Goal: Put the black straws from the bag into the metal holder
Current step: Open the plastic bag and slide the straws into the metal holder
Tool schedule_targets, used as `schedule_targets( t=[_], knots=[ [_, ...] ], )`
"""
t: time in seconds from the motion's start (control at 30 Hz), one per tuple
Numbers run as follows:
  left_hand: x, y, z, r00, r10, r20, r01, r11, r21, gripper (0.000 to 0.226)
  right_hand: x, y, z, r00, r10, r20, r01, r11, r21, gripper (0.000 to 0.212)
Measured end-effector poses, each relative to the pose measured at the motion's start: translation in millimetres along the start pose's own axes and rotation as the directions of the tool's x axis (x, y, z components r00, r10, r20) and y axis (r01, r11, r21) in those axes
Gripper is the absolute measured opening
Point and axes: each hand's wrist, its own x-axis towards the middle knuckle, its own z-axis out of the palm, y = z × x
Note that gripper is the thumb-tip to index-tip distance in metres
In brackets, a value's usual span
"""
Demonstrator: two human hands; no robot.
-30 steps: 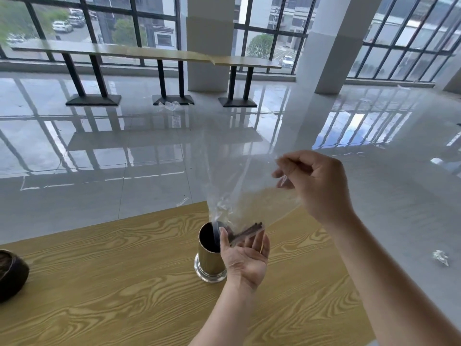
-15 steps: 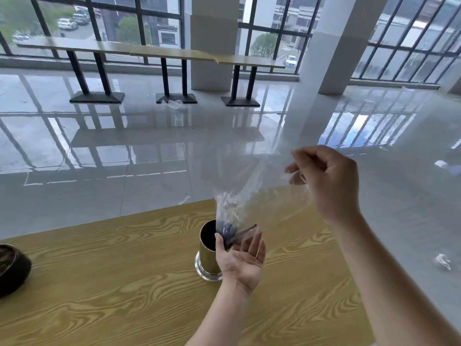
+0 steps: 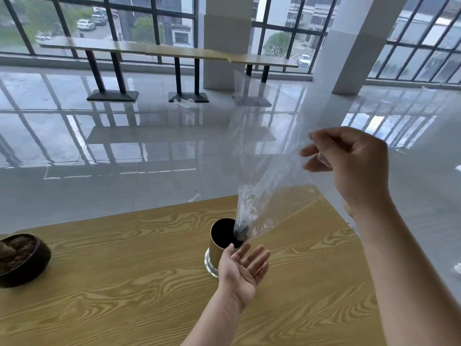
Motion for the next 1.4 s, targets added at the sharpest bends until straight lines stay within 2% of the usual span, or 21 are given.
schedule_targets(
  t=[0.17,0.3,0.43,0.63,0.73,0.97,1.1,1.17,1.27,1.4],
  knots=[
    [-9,-2,17,0.994,-0.012,0.11,0.012,1.0,0.008,0.056,7,-22,-5,1.0,-0.028,-0.007,0.029,0.996,0.079,0.01],
    [-13,-3,35,0.993,-0.032,0.117,0.039,0.998,-0.052,0.056,5,-29,-6,0.998,-0.043,-0.039,0.046,0.996,0.082,0.011],
    [-14,0,43,0.994,-0.007,0.11,0.022,0.991,-0.134,0.035,3,-29,-13,0.997,-0.046,-0.061,0.05,0.996,0.072,0.01],
    [-11,12,44,0.992,0.078,0.095,-0.067,0.991,-0.113,0.013,-1,-26,-20,0.996,-0.032,-0.086,0.036,0.998,0.043,0.01],
    [-9,19,47,0.99,0.113,0.088,-0.104,0.99,-0.093,0.009,-2,-27,-23,0.993,-0.064,-0.094,0.063,0.998,-0.022,0.014],
    [-13,44,61,0.96,0.221,0.174,-0.198,0.97,-0.138,0.009,-3,-38,-35,0.966,-0.233,-0.117,0.187,0.931,-0.313,0.018],
    [-26,63,70,0.922,0.309,0.235,-0.27,0.945,-0.183,0.002,-5,-46,-44,0.953,-0.276,-0.122,0.218,0.909,-0.355,0.006],
    [-33,73,74,0.9,0.338,0.276,-0.293,0.937,-0.191,0.013,-7,-49,-48,0.954,-0.268,-0.136,0.209,0.917,-0.339,0.009],
    [-45,86,76,0.864,0.384,0.326,-0.327,0.92,-0.217,0.011,-10,-52,-50,0.956,-0.242,-0.166,0.195,0.946,-0.258,0.006],
    [-63,109,68,0.822,0.435,0.367,-0.379,0.9,-0.216,0.019,-19,-42,-44,0.983,-0.087,-0.162,0.09,0.996,0.007,0.007]
  ],
)
